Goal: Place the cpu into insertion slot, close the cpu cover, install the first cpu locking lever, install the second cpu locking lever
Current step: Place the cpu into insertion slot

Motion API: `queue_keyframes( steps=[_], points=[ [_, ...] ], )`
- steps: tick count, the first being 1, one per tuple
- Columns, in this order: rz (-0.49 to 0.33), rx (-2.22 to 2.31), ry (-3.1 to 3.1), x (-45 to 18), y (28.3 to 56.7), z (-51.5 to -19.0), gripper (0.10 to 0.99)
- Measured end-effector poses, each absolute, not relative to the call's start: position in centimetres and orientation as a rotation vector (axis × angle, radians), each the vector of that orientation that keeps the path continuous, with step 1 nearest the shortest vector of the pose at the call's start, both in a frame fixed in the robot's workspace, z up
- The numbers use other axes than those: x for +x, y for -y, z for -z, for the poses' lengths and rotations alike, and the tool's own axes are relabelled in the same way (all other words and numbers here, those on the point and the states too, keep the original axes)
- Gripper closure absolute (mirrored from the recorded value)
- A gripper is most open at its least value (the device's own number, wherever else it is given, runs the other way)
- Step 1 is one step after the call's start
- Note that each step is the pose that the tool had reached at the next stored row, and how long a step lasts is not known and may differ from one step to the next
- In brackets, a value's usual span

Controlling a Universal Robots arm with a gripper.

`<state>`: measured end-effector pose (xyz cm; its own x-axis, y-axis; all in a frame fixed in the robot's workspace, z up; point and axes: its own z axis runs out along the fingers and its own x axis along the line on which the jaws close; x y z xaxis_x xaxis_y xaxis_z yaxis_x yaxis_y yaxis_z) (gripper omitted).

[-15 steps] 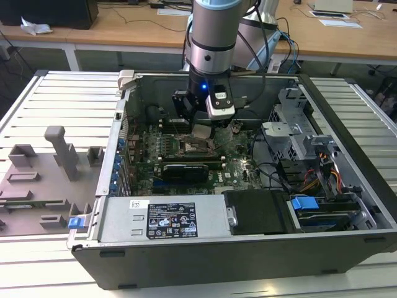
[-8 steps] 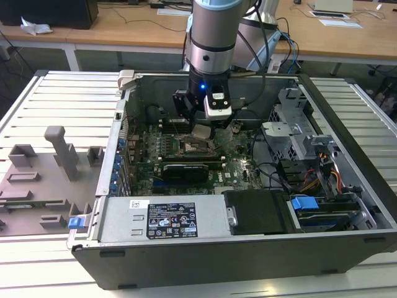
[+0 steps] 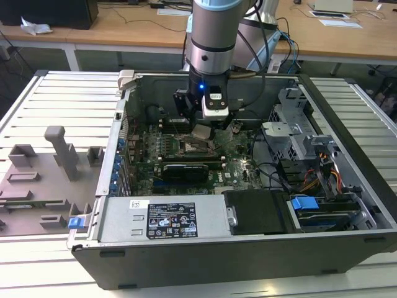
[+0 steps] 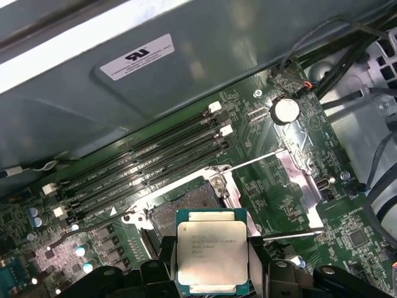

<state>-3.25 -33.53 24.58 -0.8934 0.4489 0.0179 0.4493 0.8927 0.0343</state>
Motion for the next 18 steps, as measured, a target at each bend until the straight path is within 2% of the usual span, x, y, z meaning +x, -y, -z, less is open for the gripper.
queue_keyframes(
  steps=[18],
  points=[
    [0.06,-0.944,2.989,-3.25,33.53,-24.45,0.545]
  ],
)
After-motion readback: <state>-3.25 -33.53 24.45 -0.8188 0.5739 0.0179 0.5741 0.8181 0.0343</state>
